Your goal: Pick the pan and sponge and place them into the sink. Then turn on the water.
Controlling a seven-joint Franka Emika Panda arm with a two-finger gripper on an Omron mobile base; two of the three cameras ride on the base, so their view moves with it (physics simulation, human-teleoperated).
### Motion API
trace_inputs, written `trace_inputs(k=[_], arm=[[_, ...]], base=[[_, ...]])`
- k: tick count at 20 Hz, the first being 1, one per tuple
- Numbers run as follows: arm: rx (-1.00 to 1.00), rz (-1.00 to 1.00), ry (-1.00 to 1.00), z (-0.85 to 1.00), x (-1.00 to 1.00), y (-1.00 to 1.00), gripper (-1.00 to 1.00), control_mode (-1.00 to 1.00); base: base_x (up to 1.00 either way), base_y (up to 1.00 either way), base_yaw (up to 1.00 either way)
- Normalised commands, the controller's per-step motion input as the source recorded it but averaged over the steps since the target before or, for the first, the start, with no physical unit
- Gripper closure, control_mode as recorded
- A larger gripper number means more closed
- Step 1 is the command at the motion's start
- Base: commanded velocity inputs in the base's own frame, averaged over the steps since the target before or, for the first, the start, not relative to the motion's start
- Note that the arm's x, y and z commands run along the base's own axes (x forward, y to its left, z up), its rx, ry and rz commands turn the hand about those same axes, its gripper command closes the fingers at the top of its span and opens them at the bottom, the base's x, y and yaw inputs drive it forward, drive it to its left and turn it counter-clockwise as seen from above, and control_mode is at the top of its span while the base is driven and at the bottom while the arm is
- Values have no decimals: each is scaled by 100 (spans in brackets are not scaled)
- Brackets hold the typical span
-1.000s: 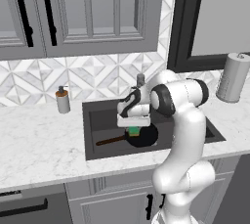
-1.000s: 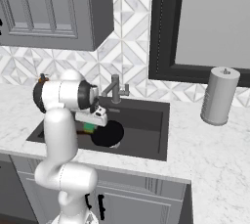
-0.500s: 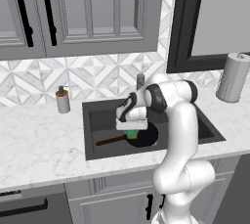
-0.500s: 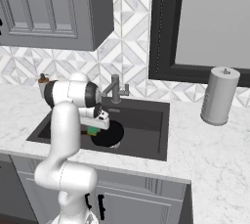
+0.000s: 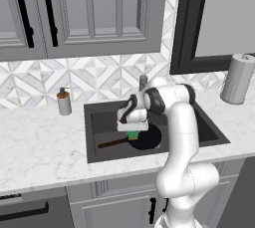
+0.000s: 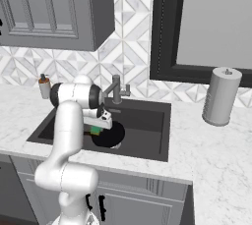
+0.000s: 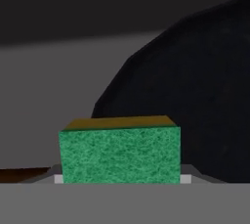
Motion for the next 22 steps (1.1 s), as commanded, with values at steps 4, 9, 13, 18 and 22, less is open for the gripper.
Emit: trace_inputs(k=[4, 9, 13, 18, 22], arm=[[0, 0, 0, -22, 6, 0, 100, -100], [0, 0, 0, -14, 7, 0, -100, -100], [0, 0, 0, 0, 2, 0, -100, -100], [0, 0, 0, 6, 0, 0, -100, -100], [0, 0, 0, 33, -11, 0, -100, -100]], base=[[0, 0, 0], [0, 0, 0], [0, 0, 0], [0, 0, 0], [0, 0, 0]])
